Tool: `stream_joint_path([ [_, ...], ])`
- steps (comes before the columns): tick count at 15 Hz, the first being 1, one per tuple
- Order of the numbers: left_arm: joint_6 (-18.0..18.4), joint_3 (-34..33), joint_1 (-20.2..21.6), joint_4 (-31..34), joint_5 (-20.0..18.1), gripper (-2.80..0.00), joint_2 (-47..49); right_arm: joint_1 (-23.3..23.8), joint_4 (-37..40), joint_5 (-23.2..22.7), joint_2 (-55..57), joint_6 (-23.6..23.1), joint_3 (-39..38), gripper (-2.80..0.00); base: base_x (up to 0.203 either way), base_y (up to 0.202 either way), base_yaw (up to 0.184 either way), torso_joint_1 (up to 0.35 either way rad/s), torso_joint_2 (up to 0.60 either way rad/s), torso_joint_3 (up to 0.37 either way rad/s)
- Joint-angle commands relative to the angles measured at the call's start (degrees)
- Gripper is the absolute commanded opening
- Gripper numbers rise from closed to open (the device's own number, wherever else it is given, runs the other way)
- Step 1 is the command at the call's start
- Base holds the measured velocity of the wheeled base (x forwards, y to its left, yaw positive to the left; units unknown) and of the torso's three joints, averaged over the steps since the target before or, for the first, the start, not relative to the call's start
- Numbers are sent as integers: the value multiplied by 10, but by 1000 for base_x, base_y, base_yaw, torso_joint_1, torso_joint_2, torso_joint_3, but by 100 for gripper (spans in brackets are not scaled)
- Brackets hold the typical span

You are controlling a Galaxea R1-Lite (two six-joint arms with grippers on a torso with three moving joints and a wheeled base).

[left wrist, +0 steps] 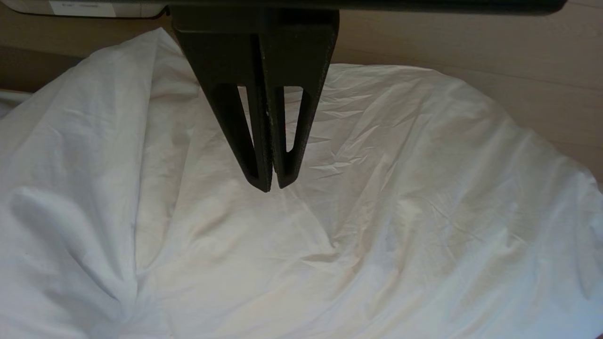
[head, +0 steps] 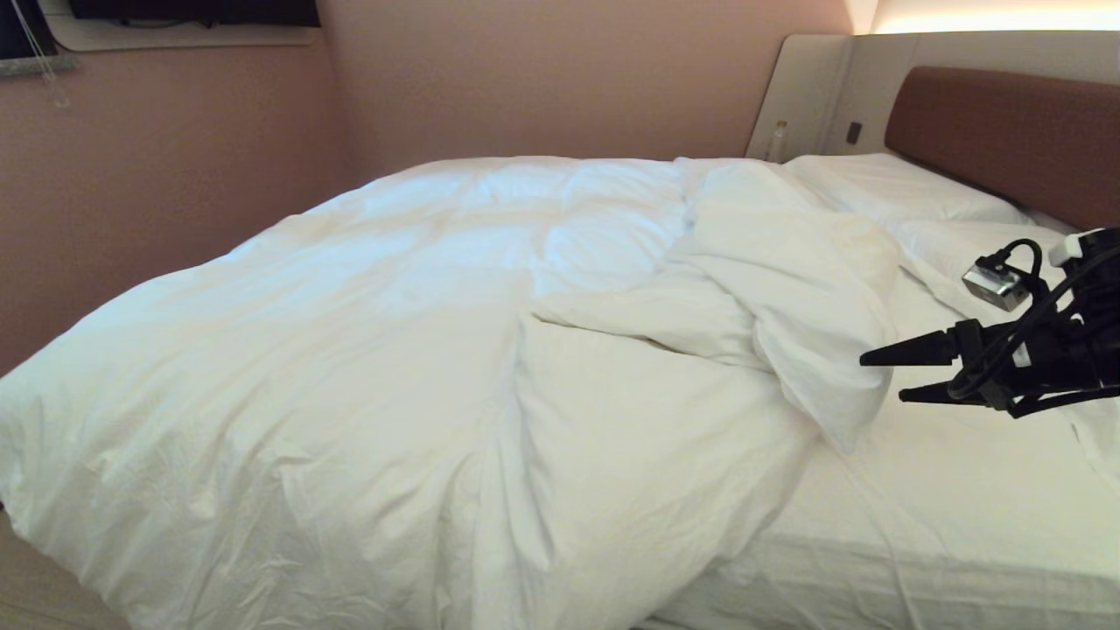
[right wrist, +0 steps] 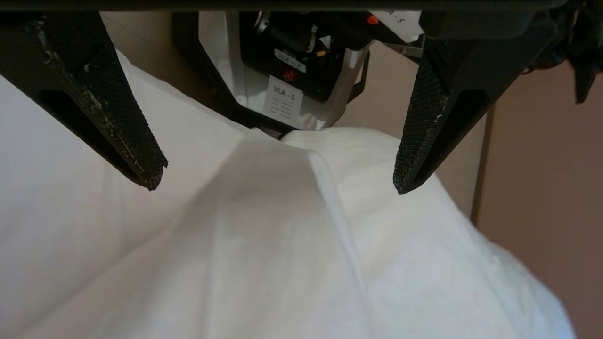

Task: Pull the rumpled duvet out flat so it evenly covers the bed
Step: Hold the folded corner of the quilt

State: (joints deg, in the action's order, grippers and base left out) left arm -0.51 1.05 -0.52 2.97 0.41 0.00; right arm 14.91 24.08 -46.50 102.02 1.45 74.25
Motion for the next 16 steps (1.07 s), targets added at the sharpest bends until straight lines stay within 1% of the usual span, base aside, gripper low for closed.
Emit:
stream_joint_path([
  [1, 0, 0, 0, 0, 0, -280, 0, 0, -4, -36, 11, -4, 0, 0, 0, 0, 0, 0, 0, 0],
  [5, 0, -1, 0, 0, 0, -280, 0, 0, -5, -57, 25, -6, -1, 0, 0, 0, 0, 0, 0, 0],
  [8, 0, 0, 0, 0, 0, -280, 0, -1, -8, -63, 33, -7, 0, 0, 0, 0, 0, 0, 0, 0],
  [11, 0, 0, 0, 0, 0, -280, 0, -1, -42, -67, 59, -18, -8, 0, 0, 0, 0, 0, 0, 0],
  [14, 0, 0, 0, 0, 0, -280, 0, -1, -63, -68, 76, -15, -8, 0, 0, 0, 0, 0, 0, 0],
  [15, 0, 0, 0, 0, 0, -280, 0, -2, -69, -73, 82, -13, -7, 0, 0, 0, 0, 0, 0, 0],
  [16, 0, 0, 0, 0, 0, -280, 0, -2, -72, -89, 84, -13, -6, 0, 0, 0, 0, 0, 0, 0],
])
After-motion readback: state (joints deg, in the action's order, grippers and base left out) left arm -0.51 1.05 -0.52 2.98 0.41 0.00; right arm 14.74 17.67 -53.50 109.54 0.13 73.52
